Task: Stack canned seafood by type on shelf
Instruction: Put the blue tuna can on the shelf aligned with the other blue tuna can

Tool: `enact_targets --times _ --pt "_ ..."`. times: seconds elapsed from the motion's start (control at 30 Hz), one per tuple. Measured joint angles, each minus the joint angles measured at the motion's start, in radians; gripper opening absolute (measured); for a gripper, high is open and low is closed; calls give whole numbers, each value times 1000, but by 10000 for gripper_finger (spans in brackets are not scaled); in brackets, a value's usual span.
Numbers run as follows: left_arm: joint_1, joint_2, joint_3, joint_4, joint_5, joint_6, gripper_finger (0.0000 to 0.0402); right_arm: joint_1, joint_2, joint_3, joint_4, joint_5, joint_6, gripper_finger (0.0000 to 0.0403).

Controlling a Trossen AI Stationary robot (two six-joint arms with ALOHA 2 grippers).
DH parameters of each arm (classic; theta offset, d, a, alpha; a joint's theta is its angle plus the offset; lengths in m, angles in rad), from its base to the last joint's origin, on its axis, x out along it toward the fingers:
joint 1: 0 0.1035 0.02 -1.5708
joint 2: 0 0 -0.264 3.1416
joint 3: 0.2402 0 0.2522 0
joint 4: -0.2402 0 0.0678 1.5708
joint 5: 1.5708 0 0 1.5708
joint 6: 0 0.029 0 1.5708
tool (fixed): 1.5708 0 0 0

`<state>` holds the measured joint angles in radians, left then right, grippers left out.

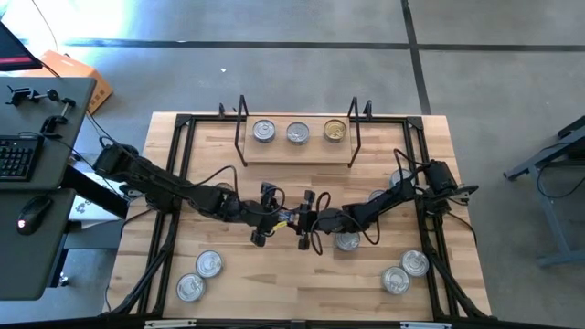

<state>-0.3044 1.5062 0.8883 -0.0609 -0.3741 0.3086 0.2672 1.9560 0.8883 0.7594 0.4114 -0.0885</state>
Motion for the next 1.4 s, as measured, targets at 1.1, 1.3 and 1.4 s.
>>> enact_targets --times 1.1,1.3,1.4 --pt "546 -48 0 89 -247 323 129 41 -7 -45 -143 110 266 215" --pt "645 9 0 151 -246 426 129 34 -7 -45 -144 110 264 215" --pt "671 52 0 138 -244 426 130 34 -7 -45 -138 110 250 215"
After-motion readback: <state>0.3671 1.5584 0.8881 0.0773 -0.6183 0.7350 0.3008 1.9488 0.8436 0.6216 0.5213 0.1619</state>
